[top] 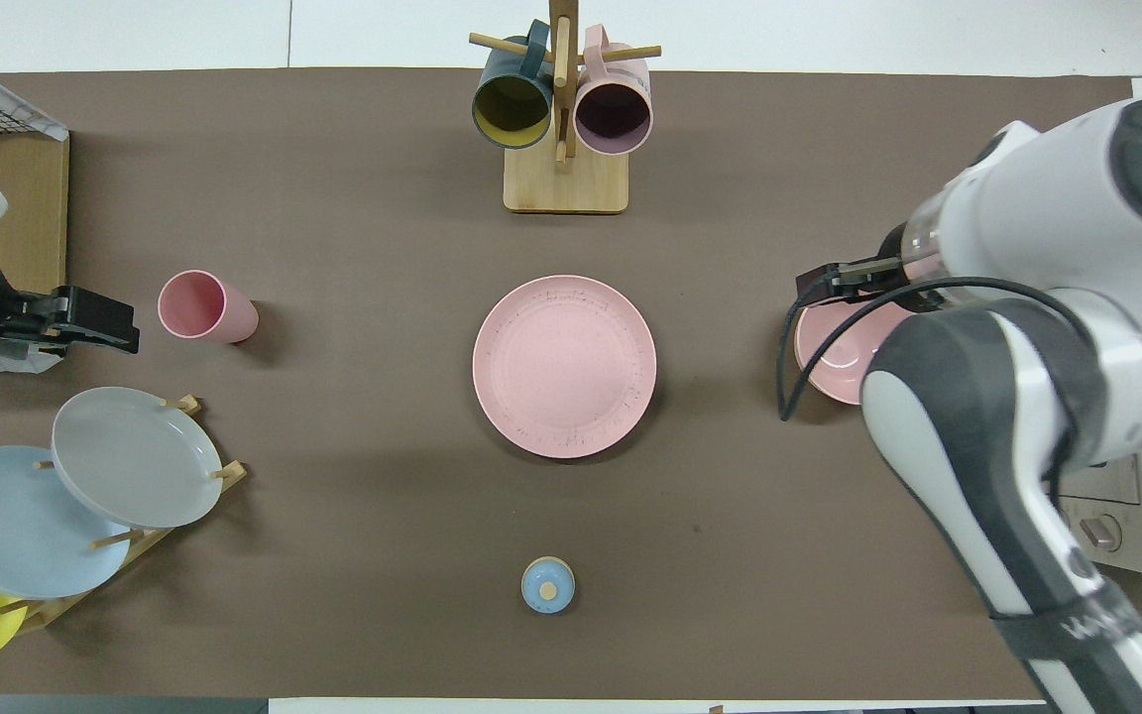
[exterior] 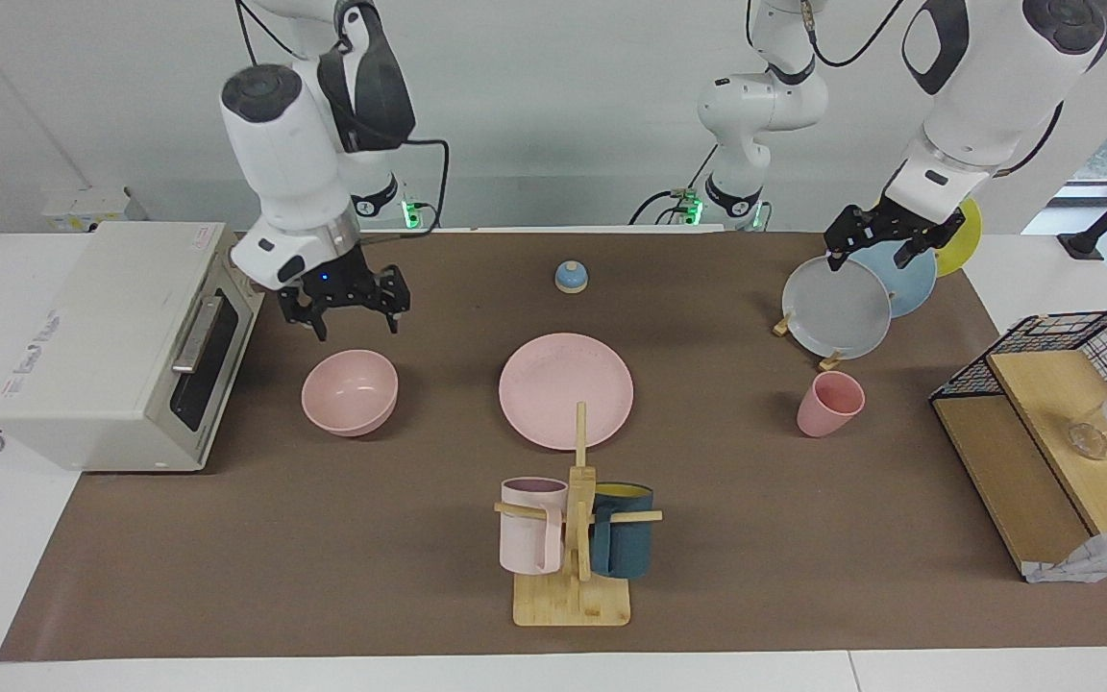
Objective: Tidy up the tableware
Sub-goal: 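Grasp the pink bowl rim with the right gripper and lift it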
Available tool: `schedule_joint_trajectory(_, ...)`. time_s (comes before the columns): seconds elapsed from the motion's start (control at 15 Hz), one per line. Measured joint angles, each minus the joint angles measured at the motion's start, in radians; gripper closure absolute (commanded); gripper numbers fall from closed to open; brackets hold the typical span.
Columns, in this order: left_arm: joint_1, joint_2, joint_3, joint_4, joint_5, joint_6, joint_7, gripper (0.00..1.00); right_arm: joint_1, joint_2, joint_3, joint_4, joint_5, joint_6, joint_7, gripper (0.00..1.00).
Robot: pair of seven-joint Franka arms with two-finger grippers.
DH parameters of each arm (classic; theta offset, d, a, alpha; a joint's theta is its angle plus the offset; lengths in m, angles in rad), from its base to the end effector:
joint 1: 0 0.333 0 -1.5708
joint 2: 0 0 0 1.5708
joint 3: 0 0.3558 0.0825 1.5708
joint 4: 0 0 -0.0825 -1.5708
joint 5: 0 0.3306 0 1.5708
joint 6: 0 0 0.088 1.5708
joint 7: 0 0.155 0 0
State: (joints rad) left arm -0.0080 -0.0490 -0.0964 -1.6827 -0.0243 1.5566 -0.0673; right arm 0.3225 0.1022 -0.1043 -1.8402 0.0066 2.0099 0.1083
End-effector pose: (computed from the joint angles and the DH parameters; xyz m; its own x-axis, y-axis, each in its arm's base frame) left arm 0.4729 -0.0545 0.5926 0.9962 -0.0366 -0.0784 -0.0356 -0.9993 0.0143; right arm 0.5408 0.1226 0.4869 0.9919 0.1076 0.0681 0.1081 -0.9941 -0.0029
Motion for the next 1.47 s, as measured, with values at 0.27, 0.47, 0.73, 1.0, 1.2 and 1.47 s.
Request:
schedule_joint_trajectory(0.27,0.000,0.000,0.000,0.000,0.000,0.000,-0.002,0.00,0.003,0.052,-0.002,-0.145,0.000,0.163,0.000,0.00)
schedule_joint_trajectory(0.47,0.000,0.000,0.001,0.000,0.000,0.000,-0.003,0.00,0.003,0.050,-0.002,-0.214,0.000,0.205,0.000,0.08)
schedule_joint_trajectory(0.73,0.000,0.000,0.001,0.000,0.000,0.000,-0.003,0.00,0.004,0.068,-0.001,-0.264,0.000,0.244,0.001,0.53)
schedule_joint_trajectory(1.0,0.000,0.000,0.002,0.000,0.000,0.000,-0.004,0.00,0.018,0.086,-0.001,-0.265,0.000,0.247,0.001,1.00)
schedule_joint_trajectory(1.2,0.000,0.000,0.002,0.000,0.000,0.000,-0.004,0.00,0.033,0.086,-0.001,-0.245,0.000,0.223,0.001,1.00)
schedule_joint_trajectory(1.47,0.000,0.000,0.002,0.001,0.000,0.000,-0.005,0.00,0.104,0.098,-0.001,-0.106,-0.005,0.068,0.073,1.00)
